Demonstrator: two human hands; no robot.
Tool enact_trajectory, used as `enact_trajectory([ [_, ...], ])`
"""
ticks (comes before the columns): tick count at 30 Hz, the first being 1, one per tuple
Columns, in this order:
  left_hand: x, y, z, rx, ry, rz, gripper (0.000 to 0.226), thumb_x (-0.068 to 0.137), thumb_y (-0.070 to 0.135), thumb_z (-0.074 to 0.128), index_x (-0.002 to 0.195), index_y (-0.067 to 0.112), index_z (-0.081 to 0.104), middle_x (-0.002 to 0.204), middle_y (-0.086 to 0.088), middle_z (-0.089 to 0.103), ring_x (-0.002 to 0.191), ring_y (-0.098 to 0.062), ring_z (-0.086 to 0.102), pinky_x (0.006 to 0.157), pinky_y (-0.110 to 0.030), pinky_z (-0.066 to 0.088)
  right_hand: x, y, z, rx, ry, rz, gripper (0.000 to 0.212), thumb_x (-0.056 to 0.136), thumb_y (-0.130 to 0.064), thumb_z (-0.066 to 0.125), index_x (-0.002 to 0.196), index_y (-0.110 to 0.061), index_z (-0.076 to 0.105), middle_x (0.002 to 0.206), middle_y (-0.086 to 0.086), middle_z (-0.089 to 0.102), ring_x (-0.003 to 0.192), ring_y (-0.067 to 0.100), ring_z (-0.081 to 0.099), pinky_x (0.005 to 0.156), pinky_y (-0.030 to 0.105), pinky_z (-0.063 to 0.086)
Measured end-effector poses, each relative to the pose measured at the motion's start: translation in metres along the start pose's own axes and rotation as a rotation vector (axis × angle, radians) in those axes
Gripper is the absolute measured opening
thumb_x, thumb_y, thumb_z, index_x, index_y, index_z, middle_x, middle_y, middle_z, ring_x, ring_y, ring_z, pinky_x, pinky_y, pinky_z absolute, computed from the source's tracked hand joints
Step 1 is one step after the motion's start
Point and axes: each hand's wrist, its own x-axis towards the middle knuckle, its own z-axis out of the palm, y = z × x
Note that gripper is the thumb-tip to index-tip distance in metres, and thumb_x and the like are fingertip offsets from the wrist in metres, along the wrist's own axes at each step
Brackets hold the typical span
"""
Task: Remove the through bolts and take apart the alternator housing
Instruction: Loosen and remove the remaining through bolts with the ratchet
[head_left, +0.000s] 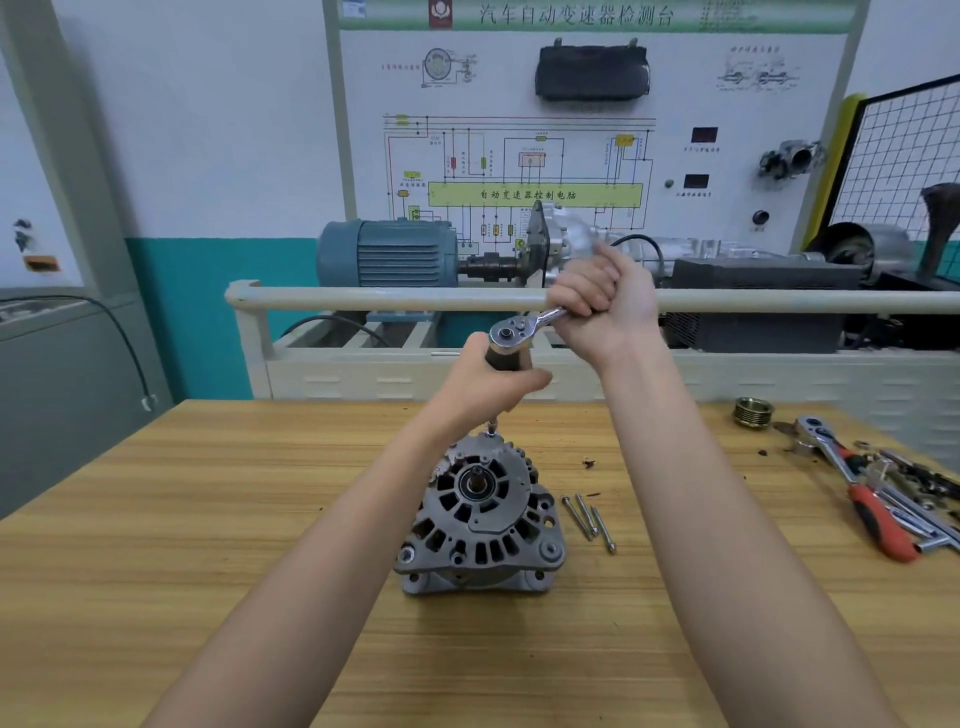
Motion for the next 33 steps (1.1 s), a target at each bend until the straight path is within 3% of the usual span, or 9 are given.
enact_trajectory([
  [2, 0.000, 0.003, 0.000, 0.026, -0.097, -0.011, 0.031, 0.069, 0.018, 0.067, 0.047, 0.008, 0.047, 0.043, -0.008, 0.041, 0.043, -0.019, 0.035, 0.049, -0.032, 0.034, 0.011, -0.004, 0.001, -0.047, -0.043, 0.132, 0.057, 0.101, -0.021, 0.036, 0.043, -0.016, 0.033, 0.034, -0.007, 0.025, 0.025, 0.007, 0.024, 0.034, 0.017, 0.013],
  [6, -0.002, 0.001, 0.006, -0.026, -0.034, 0.010, 0.035, 0.076, 0.004, 0.066, 0.051, 0.003, 0.042, 0.051, -0.007, 0.035, 0.047, -0.018, 0.028, 0.052, -0.030, 0.027, 0.010, -0.006, -0.004, 0.010, -0.058, 0.136, 0.056, 0.100, -0.021, 0.036, 0.045, -0.017, 0.032, 0.034, -0.007, 0.026, 0.025, 0.007, 0.024, 0.032, 0.018, 0.014],
  [9, -0.002, -0.001, 0.011, -0.030, 0.063, 0.023, 0.035, 0.078, -0.010, 0.060, 0.053, 0.006, 0.042, 0.050, -0.003, 0.034, 0.045, -0.015, 0.027, 0.048, -0.025, 0.026, -0.007, -0.001, -0.012, 0.101, -0.007, -0.032, 0.056, 0.100, -0.020, 0.037, 0.044, -0.018, 0.031, 0.035, -0.007, 0.024, 0.026, 0.007, 0.021, 0.029, 0.019, 0.016],
  [15, 0.009, 0.003, 0.018, -0.129, 0.302, -0.070, 0.042, 0.075, -0.010, 0.058, 0.051, 0.018, 0.037, 0.049, 0.002, 0.035, 0.052, -0.017, 0.031, 0.053, -0.030, 0.028, -0.038, 0.031, -0.017, 0.087, 0.076, -0.511, 0.058, 0.101, -0.018, 0.033, 0.043, -0.020, 0.032, 0.039, -0.006, 0.021, 0.034, 0.010, 0.020, 0.036, 0.022, 0.023],
  [17, 0.007, 0.002, 0.011, -0.076, 0.226, -0.063, 0.045, 0.074, -0.007, 0.063, 0.045, 0.019, 0.040, 0.043, 0.003, 0.039, 0.046, -0.017, 0.034, 0.053, -0.029, 0.031, -0.034, 0.026, -0.013, 0.070, 0.067, -0.459, 0.058, 0.100, -0.018, 0.033, 0.042, -0.020, 0.032, 0.038, -0.006, 0.021, 0.032, 0.009, 0.019, 0.035, 0.021, 0.021],
  [21, 0.002, 0.006, -0.004, 0.032, 0.021, 0.007, 0.036, 0.071, 0.009, 0.072, 0.043, 0.020, 0.051, 0.045, -0.005, 0.052, 0.044, -0.015, 0.044, 0.052, -0.023, 0.039, -0.007, 0.003, -0.004, 0.049, 0.021, -0.121, 0.060, 0.101, -0.019, 0.034, 0.041, -0.018, 0.031, 0.035, -0.007, 0.022, 0.027, 0.008, 0.020, 0.032, 0.019, 0.016],
  [26, 0.007, 0.005, 0.005, -0.033, 0.024, 0.002, 0.042, 0.078, 0.001, 0.069, 0.047, 0.013, 0.043, 0.044, -0.003, 0.039, 0.044, -0.017, 0.033, 0.050, -0.026, 0.030, 0.013, -0.009, -0.001, 0.024, -0.012, 0.086, 0.059, 0.101, -0.018, 0.033, 0.042, -0.016, 0.031, 0.034, -0.006, 0.025, 0.025, 0.008, 0.023, 0.035, 0.017, 0.013],
  [30, 0.012, 0.002, 0.012, -0.058, 0.175, -0.014, 0.043, 0.078, -0.007, 0.060, 0.047, 0.012, 0.037, 0.047, -0.003, 0.035, 0.045, -0.018, 0.029, 0.054, -0.031, 0.027, -0.006, 0.002, -0.008, 0.127, 0.057, -0.142, 0.054, 0.099, -0.019, 0.036, 0.045, -0.018, 0.030, 0.036, -0.007, 0.023, 0.027, 0.007, 0.020, 0.032, 0.018, 0.015],
  [33, 0.012, 0.003, 0.019, -0.076, 0.347, -0.027, 0.045, 0.074, -0.009, 0.058, 0.047, 0.016, 0.033, 0.043, 0.007, 0.032, 0.042, -0.009, 0.025, 0.047, -0.024, 0.026, -0.029, 0.021, -0.013, 0.120, 0.088, -0.406, 0.054, 0.100, -0.017, 0.034, 0.046, -0.019, 0.030, 0.039, -0.006, 0.021, 0.031, 0.009, 0.019, 0.034, 0.020, 0.020],
])
